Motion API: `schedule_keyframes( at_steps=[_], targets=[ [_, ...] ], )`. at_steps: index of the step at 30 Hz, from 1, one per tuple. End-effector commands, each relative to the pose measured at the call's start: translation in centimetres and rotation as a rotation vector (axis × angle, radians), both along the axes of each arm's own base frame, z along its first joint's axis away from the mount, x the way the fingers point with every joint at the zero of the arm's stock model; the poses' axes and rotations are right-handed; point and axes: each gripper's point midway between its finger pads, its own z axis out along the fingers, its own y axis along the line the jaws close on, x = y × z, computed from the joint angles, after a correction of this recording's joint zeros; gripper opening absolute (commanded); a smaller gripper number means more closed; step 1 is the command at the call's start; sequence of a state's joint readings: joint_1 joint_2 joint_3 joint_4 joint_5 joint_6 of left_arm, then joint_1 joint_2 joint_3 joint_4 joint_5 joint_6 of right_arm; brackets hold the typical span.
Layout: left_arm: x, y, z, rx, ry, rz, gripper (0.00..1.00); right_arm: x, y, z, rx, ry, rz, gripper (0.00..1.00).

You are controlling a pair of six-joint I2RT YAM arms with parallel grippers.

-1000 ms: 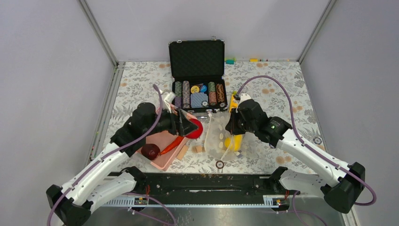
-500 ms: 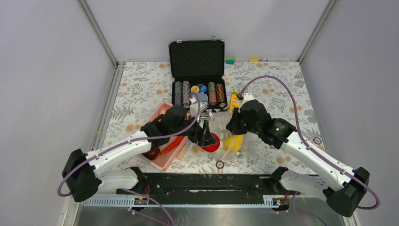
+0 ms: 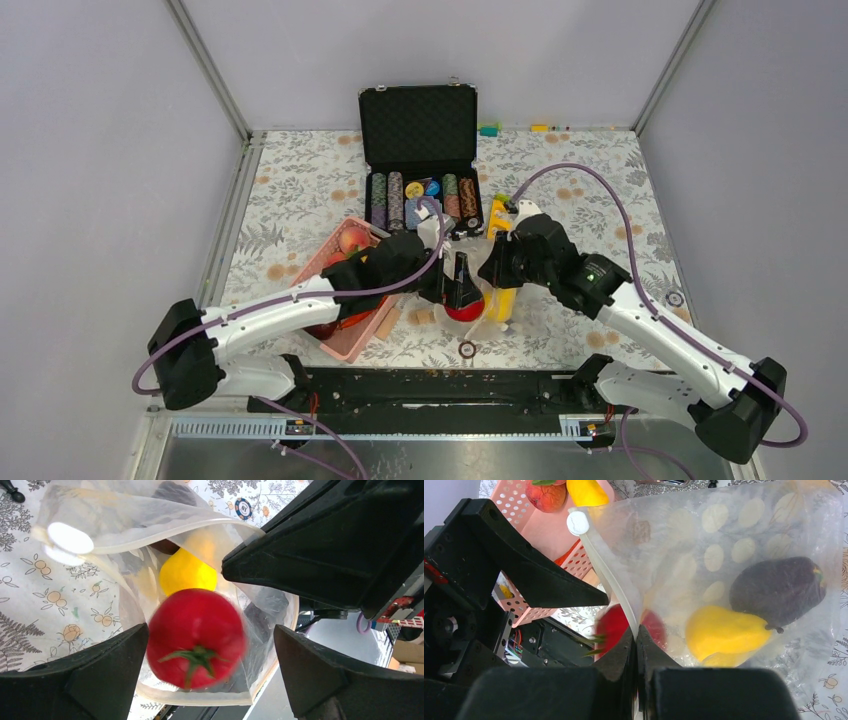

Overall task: Place the food in the zip-top bag and seal the zipper
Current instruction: Place the fake vegetable in the zipper food storage bag, then pick up the fake fruit from the bin.

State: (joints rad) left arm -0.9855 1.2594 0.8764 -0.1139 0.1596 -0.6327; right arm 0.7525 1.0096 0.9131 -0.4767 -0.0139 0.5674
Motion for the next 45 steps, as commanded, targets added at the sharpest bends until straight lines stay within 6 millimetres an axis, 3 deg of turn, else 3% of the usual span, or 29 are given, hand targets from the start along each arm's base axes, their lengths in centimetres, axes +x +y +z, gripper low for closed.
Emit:
schedule_keyframes(
  at_steps=[1, 9, 12, 15, 20, 26, 30, 37, 45],
  targets=[
    [1.5, -0.4, 2.9, -0.033, -0.067, 0.089, 0.99, 0.5, 0.1, 1.7, 0.061, -0.048, -0.021, 0.00],
    [0.8, 0.5, 5.1, -0.053, -0.091, 0.082, 0.99, 0.8, -0.6, 1.8, 0.052, -0.069, -0.049, 0.00],
    [1.4, 2.5, 5.5, -0.018, -0.117, 0.155, 0.99, 1.0, -0.9, 1.8, 0.045, -0.078, -0.060, 0.00],
    [2.6, 5.8, 5.2, 0.065, -0.134, 0.307, 0.99, 1.1, -1.2, 1.6, 0.038, -0.079, -0.070, 0.00],
    [4.3, 14.4, 3.2, 0.264, -0.089, 0.689, 0.99, 1.3, -1.6, 1.4, 0.029, -0.086, -0.086, 0.00],
    [2.6, 22.9, -0.2, 0.447, 0.117, 1.003, 0.99, 1.5, -1.9, 1.2, 0.021, -0.084, -0.096, 0.00],
    [1.6, 26.8, -2.0, 0.518, 0.210, 1.149, 0.99, 1.5, -1.8, 1.1, 0.020, -0.079, -0.091, 0.00],
    [-0.4, 30.1, -5.1, 0.578, 0.329, 1.274, 0.99, 1.8, -2.1, 0.9, 0.012, -0.079, -0.101, 0.00],
    [-0.1, 30.3, -7.7, 0.603, 0.371, 1.266, 0.99, 1.8, -2.0, 0.6, 0.009, -0.068, -0.099, 0.00]
  ],
)
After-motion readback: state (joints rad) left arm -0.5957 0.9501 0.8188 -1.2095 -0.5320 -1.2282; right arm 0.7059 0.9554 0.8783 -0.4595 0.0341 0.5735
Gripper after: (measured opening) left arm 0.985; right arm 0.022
